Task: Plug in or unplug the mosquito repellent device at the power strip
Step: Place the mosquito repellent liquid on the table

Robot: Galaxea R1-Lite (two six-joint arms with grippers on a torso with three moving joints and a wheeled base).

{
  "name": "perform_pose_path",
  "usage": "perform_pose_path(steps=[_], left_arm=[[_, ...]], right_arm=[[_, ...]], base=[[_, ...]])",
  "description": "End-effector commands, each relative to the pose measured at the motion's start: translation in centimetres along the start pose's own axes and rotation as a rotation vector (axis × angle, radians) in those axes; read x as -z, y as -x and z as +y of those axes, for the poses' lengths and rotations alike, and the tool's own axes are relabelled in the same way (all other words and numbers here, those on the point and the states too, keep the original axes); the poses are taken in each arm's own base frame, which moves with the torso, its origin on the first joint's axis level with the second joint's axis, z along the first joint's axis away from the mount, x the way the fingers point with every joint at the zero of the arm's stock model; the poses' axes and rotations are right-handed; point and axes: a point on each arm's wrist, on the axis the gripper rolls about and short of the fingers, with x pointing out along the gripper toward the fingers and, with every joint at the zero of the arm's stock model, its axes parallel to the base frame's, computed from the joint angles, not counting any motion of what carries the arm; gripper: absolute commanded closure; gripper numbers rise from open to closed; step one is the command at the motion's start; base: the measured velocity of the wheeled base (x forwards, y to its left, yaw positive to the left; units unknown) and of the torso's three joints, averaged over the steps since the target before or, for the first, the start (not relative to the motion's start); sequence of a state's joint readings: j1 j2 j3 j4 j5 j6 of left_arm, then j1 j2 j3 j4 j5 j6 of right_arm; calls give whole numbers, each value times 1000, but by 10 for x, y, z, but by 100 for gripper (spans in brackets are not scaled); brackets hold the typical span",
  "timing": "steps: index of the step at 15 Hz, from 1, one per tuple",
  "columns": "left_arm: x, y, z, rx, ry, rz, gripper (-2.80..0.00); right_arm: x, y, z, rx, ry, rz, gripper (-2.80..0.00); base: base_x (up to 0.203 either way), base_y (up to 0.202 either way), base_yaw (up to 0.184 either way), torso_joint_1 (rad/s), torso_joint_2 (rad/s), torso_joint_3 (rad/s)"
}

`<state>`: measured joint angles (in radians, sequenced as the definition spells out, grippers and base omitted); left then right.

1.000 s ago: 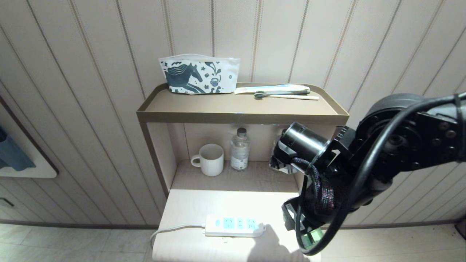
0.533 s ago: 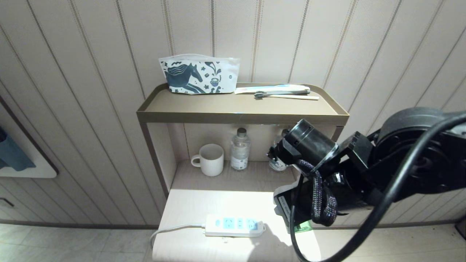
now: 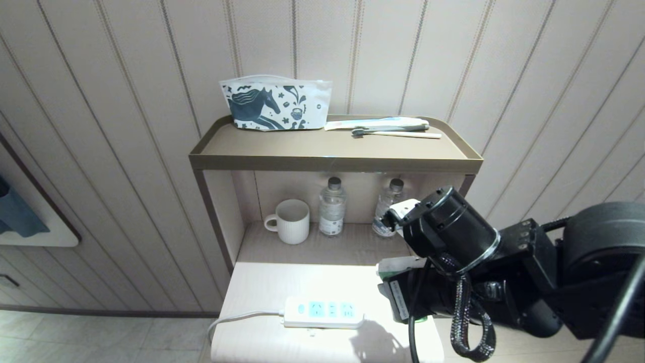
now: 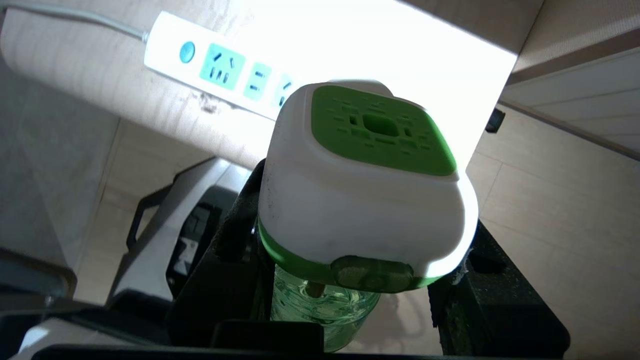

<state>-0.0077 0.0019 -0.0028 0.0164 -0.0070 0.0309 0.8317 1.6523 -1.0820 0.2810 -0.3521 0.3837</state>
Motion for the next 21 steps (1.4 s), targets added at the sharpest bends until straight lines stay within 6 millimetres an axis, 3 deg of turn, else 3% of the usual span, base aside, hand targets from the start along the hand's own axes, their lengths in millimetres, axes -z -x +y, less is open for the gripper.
perform_pose_path(steps=[1, 8, 14, 17, 21], left_arm=[[0, 0, 0, 1, -3, 3, 0], [0, 0, 0, 4, 16, -2, 0], [0, 0, 0, 5, 16, -2, 0], [0, 0, 0, 5, 16, -2, 0], [0, 0, 0, 4, 16, -2, 0]], right_arm=[[4, -11, 2, 0, -22, -60, 0], [23, -43, 8, 15, -40, -161, 0], [35, -55, 8, 73, -28, -235, 0], [52, -84, 16, 127, 17, -284, 0], [63, -114, 31, 173, 58, -506, 0]], base=[[0, 0, 0, 0, 0, 0], [0, 0, 0, 0, 0, 0], [0, 0, 0, 0, 0, 0], [0, 0, 0, 0, 0, 0], [0, 0, 0, 0, 0, 0]])
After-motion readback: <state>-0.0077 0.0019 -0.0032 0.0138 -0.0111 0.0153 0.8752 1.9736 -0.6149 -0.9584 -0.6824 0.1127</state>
